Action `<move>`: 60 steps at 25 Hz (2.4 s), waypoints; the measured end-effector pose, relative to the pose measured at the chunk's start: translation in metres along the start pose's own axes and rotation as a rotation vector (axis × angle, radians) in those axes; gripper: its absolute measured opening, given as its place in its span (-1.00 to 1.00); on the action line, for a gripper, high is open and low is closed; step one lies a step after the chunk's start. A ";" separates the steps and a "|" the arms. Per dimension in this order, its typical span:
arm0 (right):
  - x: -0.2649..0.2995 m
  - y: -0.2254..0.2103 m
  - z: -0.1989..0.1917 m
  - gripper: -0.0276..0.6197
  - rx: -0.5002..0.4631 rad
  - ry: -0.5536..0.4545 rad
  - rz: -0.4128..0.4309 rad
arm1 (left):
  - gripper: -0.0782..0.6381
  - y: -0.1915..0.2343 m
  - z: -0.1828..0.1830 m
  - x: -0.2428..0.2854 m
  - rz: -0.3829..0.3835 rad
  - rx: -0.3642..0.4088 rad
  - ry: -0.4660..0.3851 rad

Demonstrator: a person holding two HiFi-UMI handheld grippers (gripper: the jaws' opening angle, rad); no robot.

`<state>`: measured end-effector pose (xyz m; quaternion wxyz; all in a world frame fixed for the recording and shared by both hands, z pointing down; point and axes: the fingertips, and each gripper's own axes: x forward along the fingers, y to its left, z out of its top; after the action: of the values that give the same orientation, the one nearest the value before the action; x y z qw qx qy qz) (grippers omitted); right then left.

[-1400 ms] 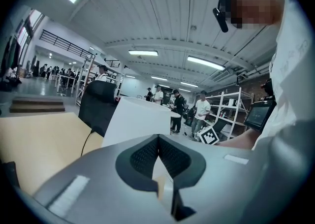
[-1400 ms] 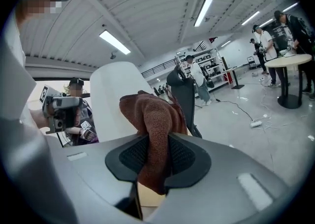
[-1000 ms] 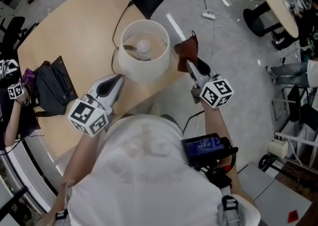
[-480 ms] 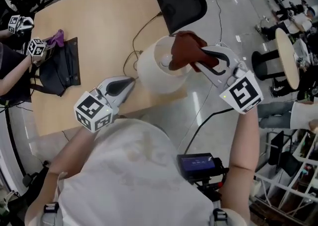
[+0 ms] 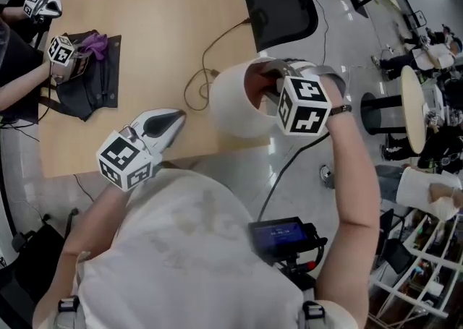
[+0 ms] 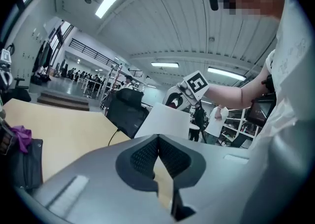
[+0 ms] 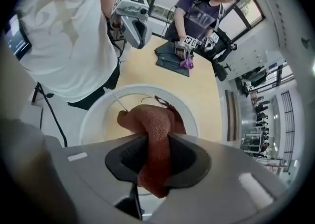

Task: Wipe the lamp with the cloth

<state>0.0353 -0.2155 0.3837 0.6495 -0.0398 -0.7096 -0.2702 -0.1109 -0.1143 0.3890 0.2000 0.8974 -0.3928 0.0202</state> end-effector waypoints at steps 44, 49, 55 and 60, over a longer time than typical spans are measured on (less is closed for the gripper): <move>-0.138 0.071 -0.046 -0.55 0.946 -0.431 -0.491 | -0.78 -0.040 -0.024 0.029 -0.379 0.078 0.144; -0.141 0.102 -0.070 -0.55 1.156 -0.559 -0.619 | -0.78 -0.047 -0.031 0.032 -0.383 0.094 0.152; -0.137 0.160 -0.081 -0.55 1.308 -0.762 -0.684 | -0.78 -0.069 -0.037 0.035 -0.300 0.151 0.116; -0.115 0.213 -0.076 -0.55 1.333 -0.857 -0.652 | -0.78 -0.100 -0.051 0.034 -0.208 0.129 0.093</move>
<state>0.2085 -0.0336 0.3467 0.1028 0.4579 -0.8804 0.0685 -0.0095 -0.0579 0.4079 0.1611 0.9423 -0.2858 0.0662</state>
